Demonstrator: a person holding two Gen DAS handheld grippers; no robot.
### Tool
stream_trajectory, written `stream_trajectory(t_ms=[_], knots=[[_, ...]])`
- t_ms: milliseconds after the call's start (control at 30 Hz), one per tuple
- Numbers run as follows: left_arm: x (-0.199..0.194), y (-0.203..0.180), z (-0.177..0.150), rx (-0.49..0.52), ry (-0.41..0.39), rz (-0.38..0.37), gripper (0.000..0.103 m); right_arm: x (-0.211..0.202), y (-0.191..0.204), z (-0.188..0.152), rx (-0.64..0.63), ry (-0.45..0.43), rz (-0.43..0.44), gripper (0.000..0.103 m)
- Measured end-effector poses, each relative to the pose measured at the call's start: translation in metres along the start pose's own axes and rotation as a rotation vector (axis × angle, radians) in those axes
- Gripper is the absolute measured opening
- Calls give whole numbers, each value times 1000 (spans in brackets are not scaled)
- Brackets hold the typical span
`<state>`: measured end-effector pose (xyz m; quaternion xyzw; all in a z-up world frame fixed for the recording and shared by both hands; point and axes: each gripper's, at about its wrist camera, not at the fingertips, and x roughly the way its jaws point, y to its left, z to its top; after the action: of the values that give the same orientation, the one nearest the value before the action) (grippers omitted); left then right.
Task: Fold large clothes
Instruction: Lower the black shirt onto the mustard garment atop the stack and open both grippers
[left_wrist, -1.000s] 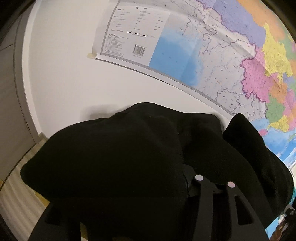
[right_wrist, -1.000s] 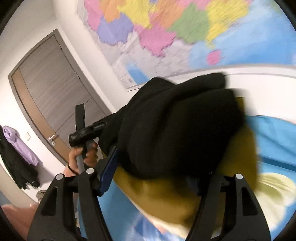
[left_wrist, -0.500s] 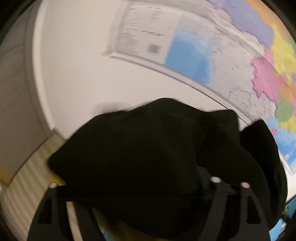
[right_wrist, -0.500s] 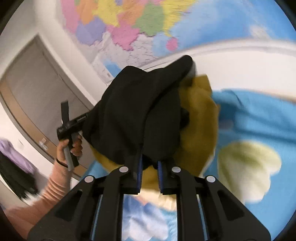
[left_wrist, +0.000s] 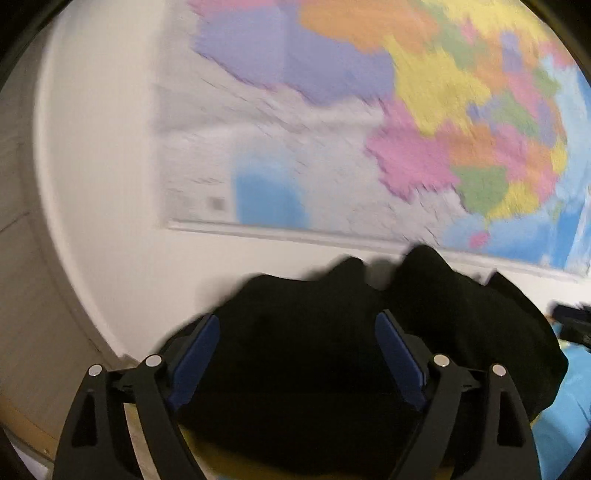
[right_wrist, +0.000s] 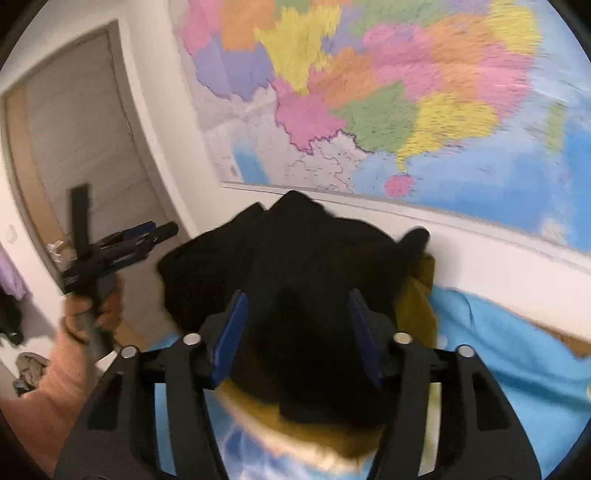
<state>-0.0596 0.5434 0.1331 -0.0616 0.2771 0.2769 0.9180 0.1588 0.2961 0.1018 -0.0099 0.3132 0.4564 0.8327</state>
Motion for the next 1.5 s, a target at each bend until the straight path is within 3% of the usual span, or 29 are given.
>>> stream_trajectory(t_ms=[100, 167, 200, 267, 400, 567, 700, 900, 1100, 1200, 1267, 1500], knots=[[45, -8, 2, 11, 104, 33, 80, 36, -22, -8, 83, 102, -7, 48], [73, 2, -4, -24, 176, 77, 78, 38, -35, -20, 135, 120, 5, 45], [87, 10, -8, -56, 224, 47, 79, 36, -40, -28, 150, 124, 10, 45], [97, 16, -10, -88, 246, 42, 79, 30, -45, -41, 170, 142, 28, 42], [75, 9, -8, -75, 203, 80, 80, 3, -37, -42, 151, 103, 4, 44], [8, -1, -16, -71, 42, 28, 84, -38, -5, -41, 27, -42, 19, 53], [-28, -23, -29, -15, -18, 4, 89, -39, 17, -50, -48, -52, 43, 53], [-30, -46, -55, 9, 11, 22, 90, -6, 7, -72, -13, 63, 23, 50], [-46, -47, -66, -20, -23, 56, 93, -24, 9, -76, 10, 6, 33, 55], [-62, -50, -73, -27, -43, 61, 96, -34, 14, -82, -2, -13, 17, 60], [-69, -53, -76, -20, -52, 74, 96, -39, 16, -87, -7, -22, 4, 70], [-83, -67, -98, -13, -30, 68, 96, -49, 24, -105, -14, -31, -18, 76]])
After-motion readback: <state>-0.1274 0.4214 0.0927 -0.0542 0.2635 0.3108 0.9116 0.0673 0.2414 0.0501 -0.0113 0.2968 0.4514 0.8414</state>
